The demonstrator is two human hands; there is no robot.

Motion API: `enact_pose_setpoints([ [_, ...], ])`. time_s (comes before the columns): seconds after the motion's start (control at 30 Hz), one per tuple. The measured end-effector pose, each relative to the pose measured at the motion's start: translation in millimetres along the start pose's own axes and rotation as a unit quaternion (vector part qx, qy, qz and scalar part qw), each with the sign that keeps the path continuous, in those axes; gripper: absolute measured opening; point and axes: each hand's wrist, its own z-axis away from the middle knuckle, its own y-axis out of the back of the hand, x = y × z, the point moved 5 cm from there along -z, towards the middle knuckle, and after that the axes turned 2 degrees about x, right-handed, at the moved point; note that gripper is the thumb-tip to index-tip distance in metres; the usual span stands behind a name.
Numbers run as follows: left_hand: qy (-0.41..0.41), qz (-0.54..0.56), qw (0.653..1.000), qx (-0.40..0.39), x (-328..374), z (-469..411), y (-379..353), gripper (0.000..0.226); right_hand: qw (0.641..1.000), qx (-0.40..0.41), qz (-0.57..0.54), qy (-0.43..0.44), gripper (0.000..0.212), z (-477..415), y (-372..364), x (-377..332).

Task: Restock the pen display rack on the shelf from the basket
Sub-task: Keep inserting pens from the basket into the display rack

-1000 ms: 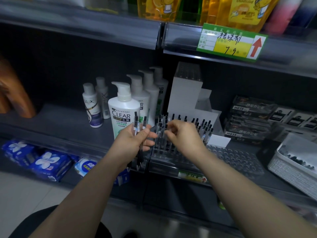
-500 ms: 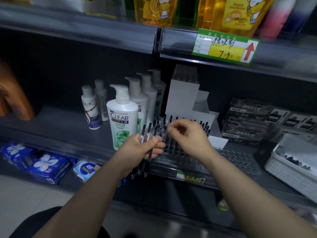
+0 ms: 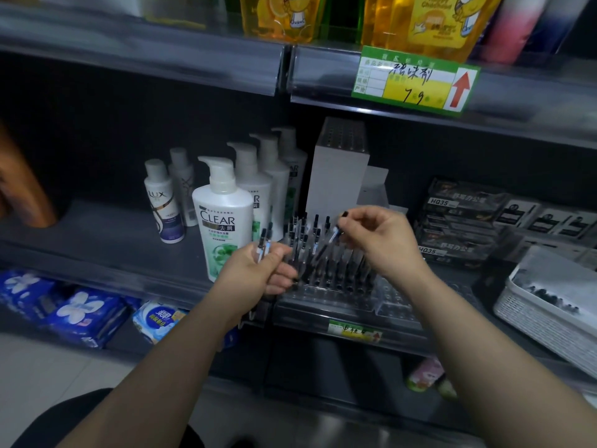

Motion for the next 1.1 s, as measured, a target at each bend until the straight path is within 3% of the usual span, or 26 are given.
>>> enact_pose_setpoints([
  [0.13,0.019,0.008,0.999,0.035,4,0,3,0.026,0.995,0.038,0.086,0.045,0.007,-2,3,4],
  [0.23,0.045,0.056,0.997,0.024,7,-1,0,0.013,0.986,0.033,0.147,0.073,0.008,-1,-7,6],
  [0.33,0.054,0.072,0.996,0.021,6,-1,0,0.019,0.979,0.02,0.184,0.085,0.011,-2,-17,7],
  [0.63,-0.046,0.017,0.999,0.006,5,0,3,0.016,0.956,-0.029,0.275,0.098,0.015,2,-36,13],
  [0.9,-0.049,0.022,0.998,0.023,3,-2,7,0.014,0.95,-0.05,0.293,0.091,0.016,2,-42,13],
  [1.1,-0.022,0.033,0.999,-0.02,1,-1,2,0.017,0.951,-0.044,0.292,0.094,0.011,4,-40,11],
])
